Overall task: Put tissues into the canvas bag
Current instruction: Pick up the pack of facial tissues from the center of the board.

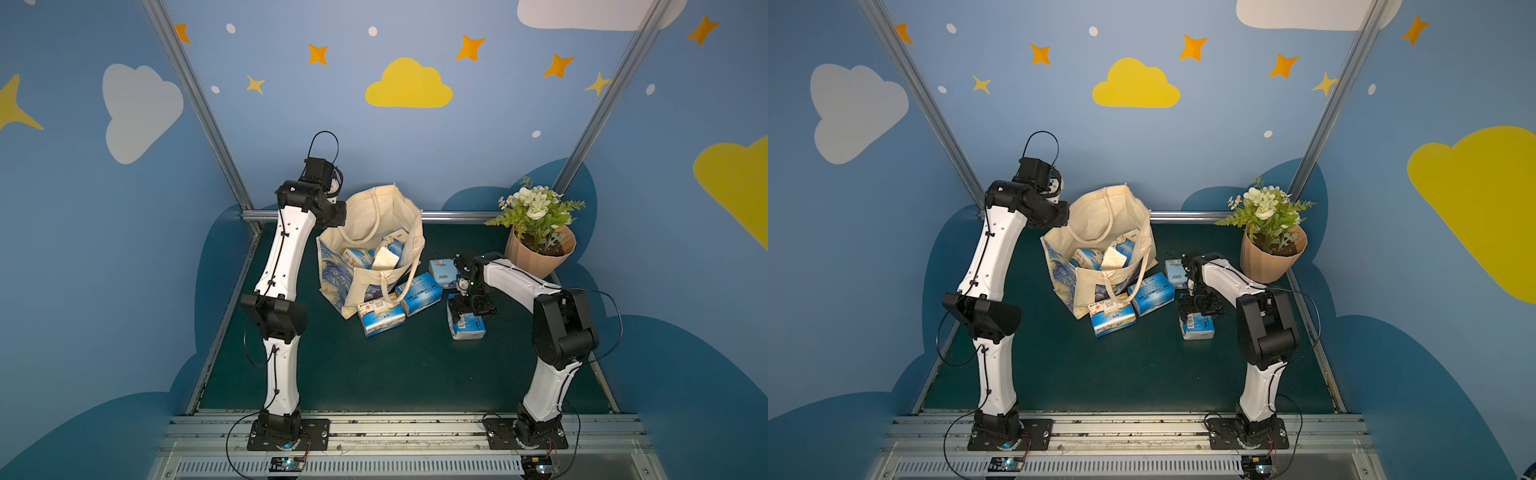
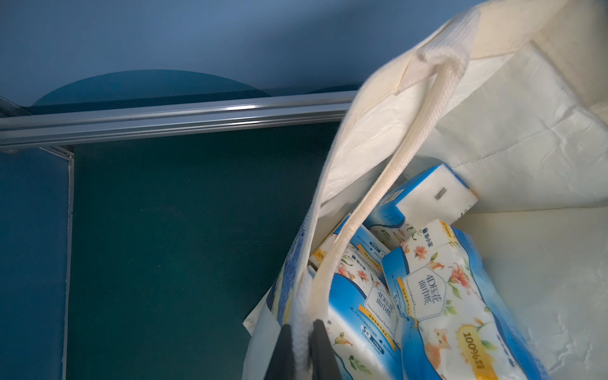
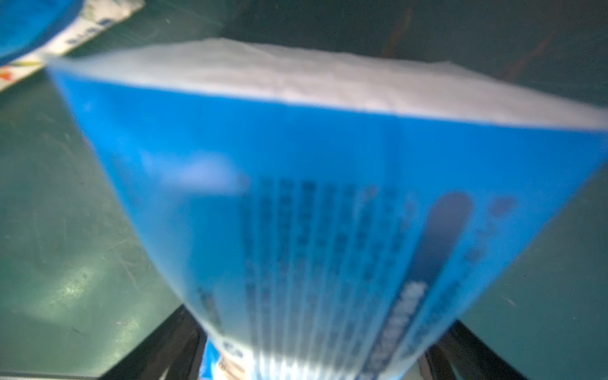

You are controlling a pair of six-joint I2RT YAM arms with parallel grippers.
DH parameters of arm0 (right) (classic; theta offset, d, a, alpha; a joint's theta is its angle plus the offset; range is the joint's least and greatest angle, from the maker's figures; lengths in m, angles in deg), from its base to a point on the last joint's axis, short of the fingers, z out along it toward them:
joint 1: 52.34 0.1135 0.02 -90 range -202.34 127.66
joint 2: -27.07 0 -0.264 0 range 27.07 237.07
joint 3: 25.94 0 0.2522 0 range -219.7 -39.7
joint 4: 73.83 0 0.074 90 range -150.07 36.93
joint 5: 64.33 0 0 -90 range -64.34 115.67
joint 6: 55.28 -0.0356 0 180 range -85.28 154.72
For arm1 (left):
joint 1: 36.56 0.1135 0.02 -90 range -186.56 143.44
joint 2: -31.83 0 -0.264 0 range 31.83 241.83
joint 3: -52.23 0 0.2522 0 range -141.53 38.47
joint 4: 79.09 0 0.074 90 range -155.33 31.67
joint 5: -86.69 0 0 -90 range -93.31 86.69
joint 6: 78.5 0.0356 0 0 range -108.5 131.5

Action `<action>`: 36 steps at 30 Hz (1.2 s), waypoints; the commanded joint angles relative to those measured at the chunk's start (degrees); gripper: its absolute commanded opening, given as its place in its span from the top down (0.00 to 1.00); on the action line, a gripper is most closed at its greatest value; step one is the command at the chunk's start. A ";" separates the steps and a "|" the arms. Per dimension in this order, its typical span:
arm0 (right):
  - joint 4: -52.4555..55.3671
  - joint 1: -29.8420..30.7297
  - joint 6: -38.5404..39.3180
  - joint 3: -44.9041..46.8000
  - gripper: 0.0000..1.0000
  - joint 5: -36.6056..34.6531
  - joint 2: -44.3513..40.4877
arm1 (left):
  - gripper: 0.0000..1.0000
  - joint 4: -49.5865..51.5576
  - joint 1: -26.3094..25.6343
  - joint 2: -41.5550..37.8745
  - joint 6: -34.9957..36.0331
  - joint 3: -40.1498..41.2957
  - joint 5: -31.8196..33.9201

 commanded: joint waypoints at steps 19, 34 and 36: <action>-2.29 -1.07 -2.84 -1.08 0.91 -1.91 -1.57 | 0.90 0.84 0.22 -1.94 1.36 0.37 1.50; 4.77 -1.49 -1.82 -23.46 0.73 5.60 -10.90 | 0.89 1.06 -0.13 -1.82 0.92 0.45 -0.26; 4.37 -1.06 -1.56 -29.30 0.71 7.56 -11.19 | 0.88 1.00 -0.31 -1.65 0.92 0.45 -0.44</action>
